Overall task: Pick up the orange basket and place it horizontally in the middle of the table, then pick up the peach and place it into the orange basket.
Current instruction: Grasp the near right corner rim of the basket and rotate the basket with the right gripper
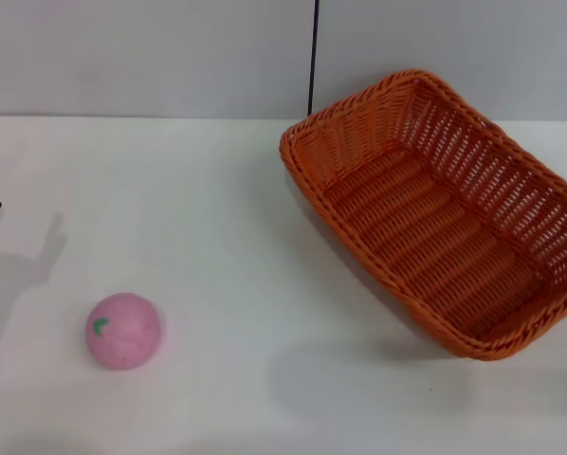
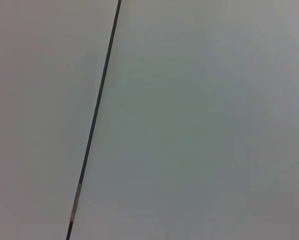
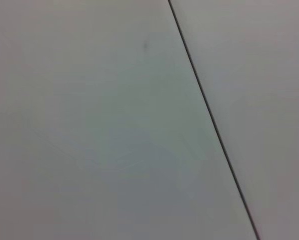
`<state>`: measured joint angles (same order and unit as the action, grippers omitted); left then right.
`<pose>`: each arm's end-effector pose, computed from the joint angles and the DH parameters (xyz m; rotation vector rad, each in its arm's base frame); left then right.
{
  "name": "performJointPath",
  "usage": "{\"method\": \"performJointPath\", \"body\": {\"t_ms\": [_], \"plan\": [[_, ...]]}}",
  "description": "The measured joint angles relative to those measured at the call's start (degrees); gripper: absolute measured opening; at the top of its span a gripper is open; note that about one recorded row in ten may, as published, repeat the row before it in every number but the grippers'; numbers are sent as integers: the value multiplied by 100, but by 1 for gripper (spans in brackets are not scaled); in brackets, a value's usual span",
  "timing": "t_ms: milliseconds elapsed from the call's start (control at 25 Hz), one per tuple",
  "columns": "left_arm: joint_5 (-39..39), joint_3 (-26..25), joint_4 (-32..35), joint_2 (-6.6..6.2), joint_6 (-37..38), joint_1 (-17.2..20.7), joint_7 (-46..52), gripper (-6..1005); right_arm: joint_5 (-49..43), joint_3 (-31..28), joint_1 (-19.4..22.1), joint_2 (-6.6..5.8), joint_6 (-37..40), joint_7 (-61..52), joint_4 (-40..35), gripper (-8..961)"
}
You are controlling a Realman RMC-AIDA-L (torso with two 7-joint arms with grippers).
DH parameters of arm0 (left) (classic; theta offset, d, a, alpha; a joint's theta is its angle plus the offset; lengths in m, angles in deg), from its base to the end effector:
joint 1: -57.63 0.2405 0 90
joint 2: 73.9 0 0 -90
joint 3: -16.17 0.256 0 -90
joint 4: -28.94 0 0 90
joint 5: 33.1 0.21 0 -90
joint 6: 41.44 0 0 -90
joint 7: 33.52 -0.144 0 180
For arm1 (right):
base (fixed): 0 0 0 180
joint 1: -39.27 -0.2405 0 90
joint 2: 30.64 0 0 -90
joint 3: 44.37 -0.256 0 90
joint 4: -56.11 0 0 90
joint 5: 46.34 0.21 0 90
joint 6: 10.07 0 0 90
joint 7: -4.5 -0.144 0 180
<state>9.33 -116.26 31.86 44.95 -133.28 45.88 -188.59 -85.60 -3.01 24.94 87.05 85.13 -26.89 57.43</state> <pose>-0.3690 0.2158 0.0091 -1.5274 -0.6216 -0.9106 0.3655 0.2363 0.0465 -1.3586 0.5764 1.0553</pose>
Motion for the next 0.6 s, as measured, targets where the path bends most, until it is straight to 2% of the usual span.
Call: {"method": "performJointPath", "body": {"t_ms": [80,120,200,280,320,360,480,520,560,600], "plan": [[-13,-1,4,-5,18,-12,1,814,-277,28,115,-87,-58,-463,-385,630],[-14,-2,5,-8,37,-23,2,814,-769,35,275,-178,-287,-1249,-1065,630],[-14,-5,6,-11,45,-29,3,814,-968,29,328,-199,-402,-1602,-1358,629],[-15,-12,6,-11,53,-30,5,814,-1631,-11,479,-249,-757,-2658,-2337,628],[-15,-12,6,-11,53,-30,5,814,-2262,-82,567,-272,-1006,-3585,-3183,627],[-15,-19,7,-11,57,-30,9,814,-2262,-82,567,-272,-1006,-3585,-3183,626],[-16,-19,7,-11,56,-29,11,813,-3581,-489,551,-316,-1143,-5327,-4582,624],[-15,-19,4,-14,45,-22,18,813,-4435,-773,424,-395,-1030,-6403,-5285,623],[-15,-19,4,-14,45,-22,18,813,-4435,-773,424,-395,-1030,-6403,-5285,622],[-16,-20,-16,-18,18,-1,54,813,-4861,-898,324,-461,-901,-6957,-5561,622]]}}
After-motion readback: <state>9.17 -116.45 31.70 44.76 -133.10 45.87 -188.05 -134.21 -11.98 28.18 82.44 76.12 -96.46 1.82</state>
